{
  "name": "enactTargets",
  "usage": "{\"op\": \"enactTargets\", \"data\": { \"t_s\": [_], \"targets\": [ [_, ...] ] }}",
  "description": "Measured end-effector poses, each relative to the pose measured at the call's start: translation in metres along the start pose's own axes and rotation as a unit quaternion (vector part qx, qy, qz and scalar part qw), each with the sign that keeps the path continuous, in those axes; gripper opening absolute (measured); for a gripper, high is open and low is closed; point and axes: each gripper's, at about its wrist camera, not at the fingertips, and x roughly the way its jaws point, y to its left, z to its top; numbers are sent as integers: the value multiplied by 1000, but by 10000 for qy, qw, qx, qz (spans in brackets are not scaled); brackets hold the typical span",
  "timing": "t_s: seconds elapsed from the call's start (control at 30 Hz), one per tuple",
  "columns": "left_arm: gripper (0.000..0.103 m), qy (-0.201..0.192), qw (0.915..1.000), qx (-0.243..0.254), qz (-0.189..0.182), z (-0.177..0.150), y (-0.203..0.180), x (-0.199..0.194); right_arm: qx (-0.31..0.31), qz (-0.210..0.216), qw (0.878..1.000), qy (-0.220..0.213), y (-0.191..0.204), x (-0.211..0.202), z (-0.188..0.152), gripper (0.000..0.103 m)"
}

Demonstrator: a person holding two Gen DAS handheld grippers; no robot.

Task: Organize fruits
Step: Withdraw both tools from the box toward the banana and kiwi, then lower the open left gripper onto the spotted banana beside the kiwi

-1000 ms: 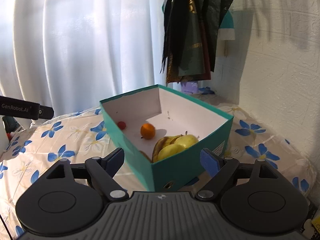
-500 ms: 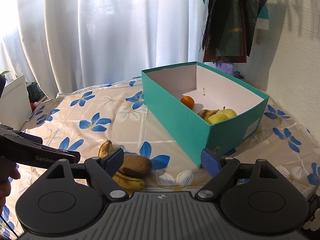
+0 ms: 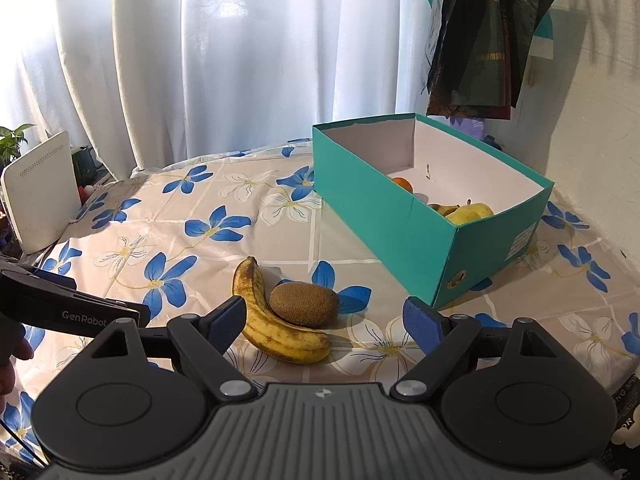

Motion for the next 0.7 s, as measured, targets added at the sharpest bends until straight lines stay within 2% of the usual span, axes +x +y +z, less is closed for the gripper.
{"op": "enactTargets", "data": {
  "t_s": [0.43,0.7],
  "targets": [
    [96,352,9993,-109,69,-13,16,14,22,1,9997,246,4,14,-7,86],
    [96,423,9990,-130,105,-11,17,19,14,112,9991,400,7,29,-9,86]
  ]
}}
